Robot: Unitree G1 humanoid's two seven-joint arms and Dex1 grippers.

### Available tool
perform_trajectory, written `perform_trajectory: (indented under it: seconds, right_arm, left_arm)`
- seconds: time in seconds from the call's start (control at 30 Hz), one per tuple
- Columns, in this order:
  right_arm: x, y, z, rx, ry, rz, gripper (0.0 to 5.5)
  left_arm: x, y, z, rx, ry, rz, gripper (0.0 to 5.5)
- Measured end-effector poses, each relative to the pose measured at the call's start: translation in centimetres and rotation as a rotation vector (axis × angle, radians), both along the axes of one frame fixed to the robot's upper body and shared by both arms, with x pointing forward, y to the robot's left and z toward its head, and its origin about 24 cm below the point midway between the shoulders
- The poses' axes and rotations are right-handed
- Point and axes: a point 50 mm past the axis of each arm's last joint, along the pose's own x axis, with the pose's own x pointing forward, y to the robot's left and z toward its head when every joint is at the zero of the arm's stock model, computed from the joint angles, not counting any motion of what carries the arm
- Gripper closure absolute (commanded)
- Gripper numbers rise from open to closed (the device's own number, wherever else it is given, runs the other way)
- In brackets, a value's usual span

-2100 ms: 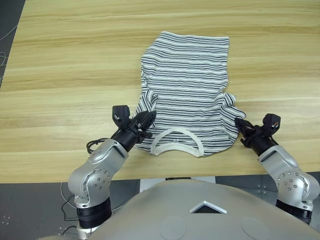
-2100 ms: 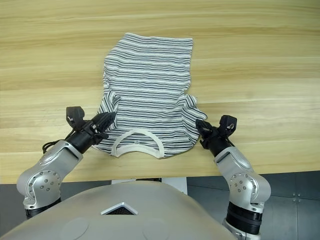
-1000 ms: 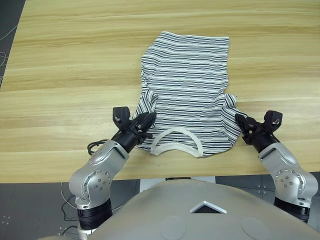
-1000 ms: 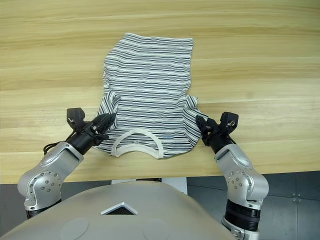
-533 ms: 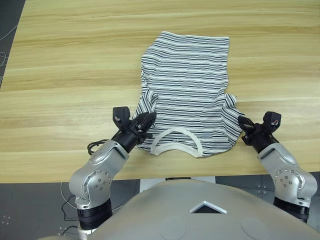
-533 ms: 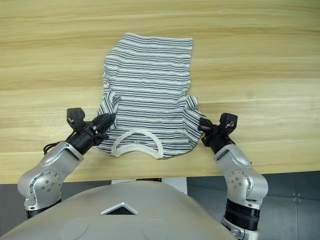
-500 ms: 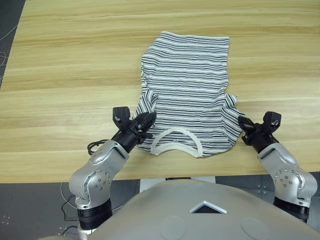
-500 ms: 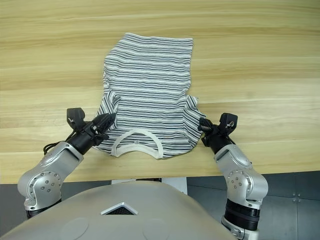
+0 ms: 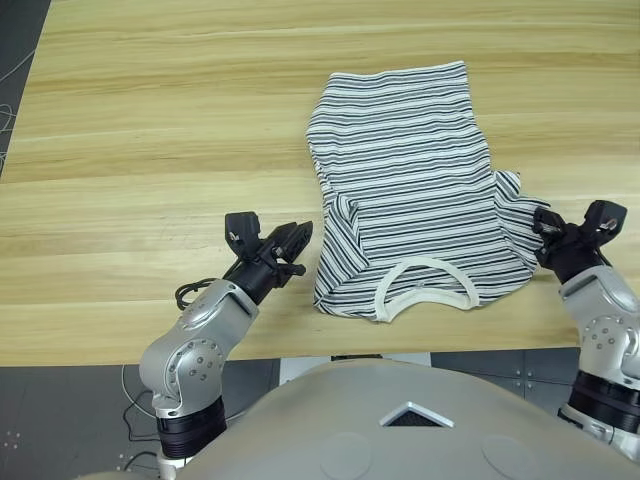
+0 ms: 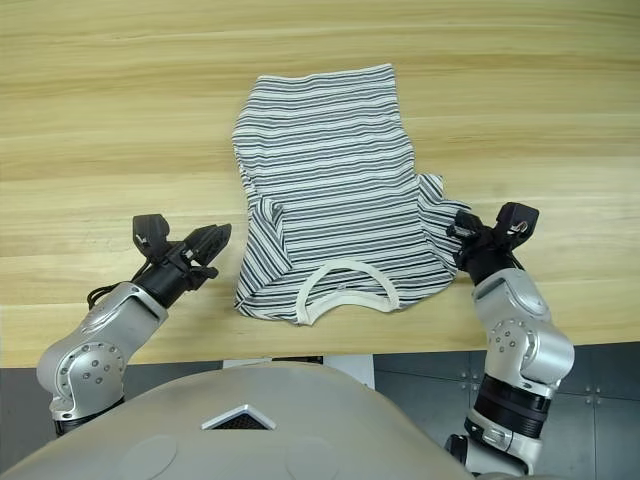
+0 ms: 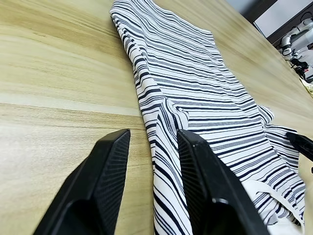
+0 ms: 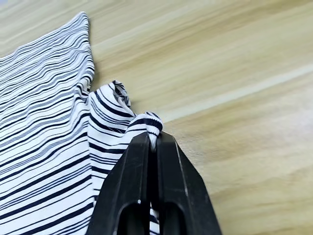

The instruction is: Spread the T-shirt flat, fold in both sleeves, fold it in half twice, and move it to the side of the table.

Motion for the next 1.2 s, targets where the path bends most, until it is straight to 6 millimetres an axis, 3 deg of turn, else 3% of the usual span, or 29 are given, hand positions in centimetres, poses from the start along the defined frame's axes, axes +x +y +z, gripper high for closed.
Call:
perform_trajectory:
  seconds: [0.13,0.27,0.47,0.6,0.73,0.83,1.03,1.2]
  right_arm:
    - [0.0,0.9,0.6,-0.019,-0.027,0.061,5.36]
    - [-0.6,2.9,1.6,-0.028,-0.045,0.232,5.36]
    - [-2.6,5.2,0.2,-0.068,0.069,0.475,5.36]
    - [-2.4,4.7,-1.2,-0.102,0.099,0.465,5.36]
    - [-0.9,3.5,-1.5,-0.15,0.055,0.358,4.67]
    - [-0.7,3.9,-1.5,-0.121,0.029,0.37,4.67]
    - [-1.3,6.4,0.6,0.111,-0.074,0.537,4.67]
    - [-1.3,6.5,2.4,0.197,-0.129,0.597,3.8]
  left_arm:
    - [0.0,0.0,0.0,0.0,-0.003,0.001,3.71]
    - [0.1,0.0,0.1,0.0,-0.009,0.004,3.71]
    - [0.1,0.0,0.1,-0.001,-0.01,0.004,3.71]
    - [0.1,-0.1,0.1,-0.002,-0.012,0.004,3.71]
    - [0.1,-0.1,0.1,-0.001,-0.014,0.007,3.71]
    - [0.1,-0.1,0.1,-0.001,-0.014,0.009,3.71]
    - [0.1,-0.1,0.1,-0.001,-0.016,0.011,3.71]
    - [0.1,-0.2,0.1,-0.003,-0.019,0.009,3.71]
